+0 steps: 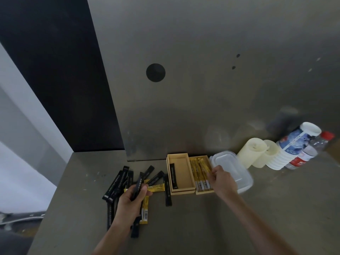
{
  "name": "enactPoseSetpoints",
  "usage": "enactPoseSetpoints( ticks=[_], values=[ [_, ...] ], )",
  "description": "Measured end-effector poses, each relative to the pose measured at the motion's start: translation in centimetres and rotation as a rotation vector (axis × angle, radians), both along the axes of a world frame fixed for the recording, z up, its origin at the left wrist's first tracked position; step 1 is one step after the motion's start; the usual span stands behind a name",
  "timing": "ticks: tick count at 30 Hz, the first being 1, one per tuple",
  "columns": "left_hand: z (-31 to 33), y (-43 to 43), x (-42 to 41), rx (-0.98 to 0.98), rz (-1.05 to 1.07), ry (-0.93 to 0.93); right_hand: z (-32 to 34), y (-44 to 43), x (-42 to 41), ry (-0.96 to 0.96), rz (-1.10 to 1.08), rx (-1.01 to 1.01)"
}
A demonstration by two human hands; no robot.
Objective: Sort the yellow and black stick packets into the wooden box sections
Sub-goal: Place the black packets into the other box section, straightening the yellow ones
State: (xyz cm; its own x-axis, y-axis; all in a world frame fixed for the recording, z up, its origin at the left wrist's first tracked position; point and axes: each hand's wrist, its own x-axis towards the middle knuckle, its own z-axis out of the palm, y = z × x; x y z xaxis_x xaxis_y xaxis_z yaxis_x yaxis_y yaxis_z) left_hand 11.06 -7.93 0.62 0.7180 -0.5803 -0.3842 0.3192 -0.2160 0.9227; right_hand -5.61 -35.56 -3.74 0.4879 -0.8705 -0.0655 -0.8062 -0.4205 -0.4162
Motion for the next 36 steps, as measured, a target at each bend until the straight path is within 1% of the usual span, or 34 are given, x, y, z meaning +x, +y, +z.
enactPoseSetpoints(
  ticks=[3, 8, 11, 15, 18, 20, 24, 25, 27, 30, 34, 36],
  values=[
    [-0.2, 0.2, 0.3, 0.005, 0.009, 0.021, -0.5, 0.3, 0.2, 0.017, 0.032, -0.108],
    [-1.5, 0.6, 1.0, 0.024, 0.042, 0.031, -1.1, 0.9, -0.1, 0.151, 0.151, -0.25],
    [-2.2, 0.6, 1.3, 0.008, 0.038, 0.052, -1.1, 1.1, -0.1, 0.189, 0.174, -0.258],
    [-2.2, 0.2, 1.0, -0.014, 0.019, 0.057, -1.5, 0.8, 0.2, 0.165, 0.157, -0.249],
    [-2.0, 0.0, 0.9, -0.005, 0.023, 0.071, -2.1, 0.6, 0.3, 0.2, 0.164, -0.273],
    [-1.9, 0.0, 1.0, -0.052, 0.027, 0.113, -2.3, 0.6, 0.1, 0.225, 0.168, -0.285],
    [-1.6, 0.3, 0.9, -0.206, 0.038, 0.235, -2.1, 1.0, 0.1, 0.259, 0.177, -0.304],
    [-1.5, 0.2, 0.9, -0.224, 0.037, 0.254, -1.9, 1.2, 0.3, 0.244, 0.168, -0.302],
    [-1.5, 0.1, 1.1, -0.199, 0.025, 0.225, -1.3, 1.9, 0.7, 0.18, 0.159, -0.281],
    [-1.5, 0.1, 1.1, -0.209, 0.012, 0.169, -0.1, 3.7, 1.6, -0.008, 0.231, -0.168],
    [-0.9, -0.1, 0.5, -0.258, -0.048, 0.092, 3.1, 7.6, 3.5, -0.28, 0.341, 0.205],
    [-0.8, -0.6, 0.3, -0.239, -0.093, 0.035, 4.7, 9.6, 4.5, -0.372, 0.406, 0.262]
  ],
)
